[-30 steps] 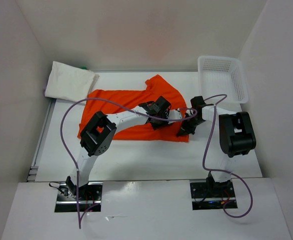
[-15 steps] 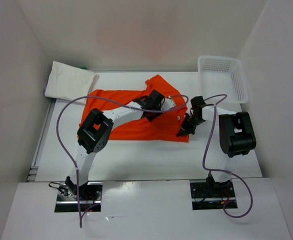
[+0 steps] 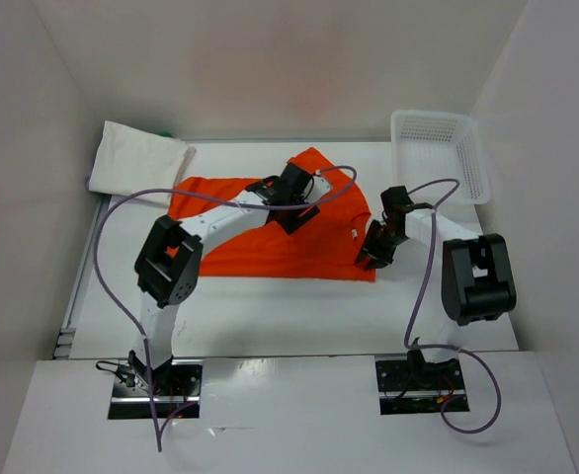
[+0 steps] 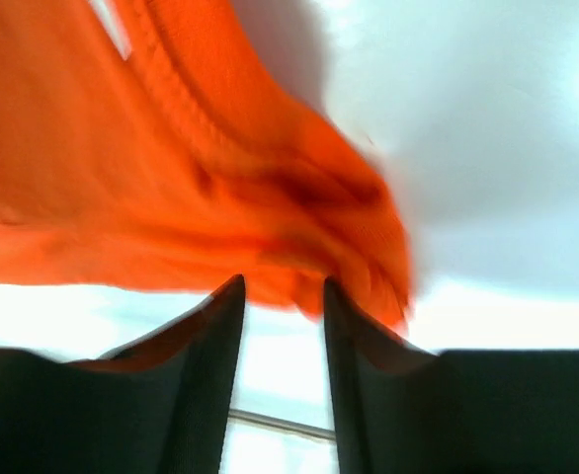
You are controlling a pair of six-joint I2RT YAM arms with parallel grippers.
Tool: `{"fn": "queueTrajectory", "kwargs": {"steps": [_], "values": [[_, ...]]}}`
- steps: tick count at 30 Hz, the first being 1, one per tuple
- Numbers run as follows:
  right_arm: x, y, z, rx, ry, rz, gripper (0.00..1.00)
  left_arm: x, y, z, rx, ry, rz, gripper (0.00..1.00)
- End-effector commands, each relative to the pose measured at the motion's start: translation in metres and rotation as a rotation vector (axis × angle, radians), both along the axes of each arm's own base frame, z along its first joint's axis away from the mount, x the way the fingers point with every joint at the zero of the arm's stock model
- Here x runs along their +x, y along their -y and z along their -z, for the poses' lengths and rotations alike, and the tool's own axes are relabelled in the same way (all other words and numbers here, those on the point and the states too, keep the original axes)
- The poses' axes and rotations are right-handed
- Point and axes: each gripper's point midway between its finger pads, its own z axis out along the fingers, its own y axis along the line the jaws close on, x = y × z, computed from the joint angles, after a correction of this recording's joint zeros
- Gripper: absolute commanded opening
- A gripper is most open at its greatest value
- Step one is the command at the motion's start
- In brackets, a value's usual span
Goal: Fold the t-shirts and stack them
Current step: Fold the flattened tshirt in 1/3 of the way
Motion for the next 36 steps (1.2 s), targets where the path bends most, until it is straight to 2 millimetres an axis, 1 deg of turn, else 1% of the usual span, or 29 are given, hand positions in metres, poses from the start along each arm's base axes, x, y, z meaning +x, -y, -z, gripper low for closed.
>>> {"fn": "queueTrajectory", "kwargs": {"steps": [1,2,3,4,5,6,7,8,9,10,11,12,14,15,16,18,19,21,23,25,27,29,30,31,32,33,34,35,36], "values": [[0.003,0.032,-0.05,-0.158,0.106,0.069,0.45,-0.004,-0.054,-0.081,-0.013,0.111,-0.089,0.82],[0.0,0.038,-0.056,-0.185,0.113,0.092,0.48,-0.007,-0.087,-0.099,0.01,0.144,-0.14,0.83],[-0.003,0.046,-0.066,-0.22,0.145,0.135,0.5,-0.012,-0.109,-0.096,0.041,0.142,-0.17,0.83],[-0.008,0.051,-0.068,-0.229,0.142,0.163,0.51,-0.03,-0.137,-0.068,0.112,0.085,-0.195,0.83],[-0.016,0.052,-0.062,-0.23,0.122,0.171,0.54,-0.041,-0.159,-0.074,0.129,0.094,-0.225,0.83],[-0.022,0.049,-0.059,-0.208,0.105,0.181,0.54,-0.049,-0.188,-0.066,0.149,0.063,-0.28,0.83],[-0.025,0.045,-0.055,-0.188,0.095,0.174,0.55,-0.063,-0.207,-0.055,0.171,0.019,-0.314,0.83],[-0.029,0.041,-0.048,-0.166,0.057,0.176,0.57,-0.084,-0.225,-0.04,0.177,-0.033,-0.345,0.83],[-0.033,0.031,-0.038,-0.116,0.018,0.167,0.57,-0.093,-0.249,-0.031,0.179,-0.068,-0.398,0.83],[-0.033,0.028,-0.032,-0.097,0.003,0.179,0.57,-0.101,-0.261,-0.025,0.167,-0.089,-0.438,0.83],[-0.033,0.027,-0.023,-0.094,-0.001,0.191,0.57,-0.108,-0.274,-0.025,0.158,-0.087,-0.48,0.83],[-0.033,0.026,-0.018,-0.091,-0.013,0.21,0.57,-0.12,-0.293,-0.013,0.137,-0.129,-0.542,0.83],[-0.03,0.028,-0.011,-0.088,-0.018,0.231,0.58,-0.13,-0.31,-0.011,0.099,-0.143,-0.603,0.83],[-0.027,0.03,-0.011,-0.099,-0.005,0.236,0.58,-0.136,-0.323,-0.004,0.071,-0.172,-0.644,0.83],[-0.023,0.032,-0.009,-0.096,-0.006,0.253,0.58,-0.144,-0.329,0.003,0.064,-0.195,-0.664,0.83],[-0.016,0.031,-0.006,-0.092,0.015,0.255,0.58,-0.145,-0.337,0.01,0.021,-0.212,-0.696,0.83],[-0.013,0.03,-0.003,-0.083,0.013,0.252,0.58,-0.15,-0.338,0.019,0.019,-0.246,-0.701,0.83],[-0.017,0.027,0.005,-0.073,-0.011,0.247,0.58,-0.147,-0.342,0.024,0.018,-0.249,-0.713,0.83],[-0.026,0.027,0.014,-0.074,-0.048,0.234,0.58,-0.141,-0.344,0.033,0.014,-0.267,-0.719,0.83],[-0.031,0.027,0.019,-0.076,-0.057,0.233,0.58,-0.133,-0.346,0.041,0.012,-0.293,-0.713,0.83],[-0.035,0.028,0.021,-0.078,-0.066,0.233,0.58,-0.13,-0.348,0.054,0.011,-0.331,-0.718,0.82],[-0.034,0.029,0.022,-0.086,-0.064,0.235,0.58,-0.125,-0.345,0.061,0.006,-0.349,-0.691,0.82],[-0.034,0.029,0.022,-0.086,-0.064,0.235,0.58,-0.124,-0.345,0.069,0.012,-0.373,-0.691,0.8],[-0.034,0.029,0.025,-0.087,-0.069,0.235,0.52,-0.126,-0.343,0.074,0.004,-0.393,-0.684,0.77],[-0.035,0.029,0.027,-0.089,-0.078,0.235,0.42,-0.122,-0.34,0.076,-0.009,-0.401,-0.665,0.75],[-0.033,0.029,0.028,-0.09,-0.081,0.235,0.29,-0.121,-0.34,0.081,-0.005,-0.418,-0.664,0.71],[-0.036,0.029,0.028,-0.093,-0.096,0.234,0.0,-0.122,-0.338,0.085,-0.01,-0.431,-0.65,0.66],[-0.034,0.032,0.025,-0.096,-0.097,0.235,0.0,-0.12,-0.335,0.085,-0.022,-0.434,-0.644,0.51],[-0.024,0.032,0.011,-0.089,-0.055,0.228,0.0,-0.119,-0.336,0.085,-0.02,-0.443,-0.644,0.41]]}}
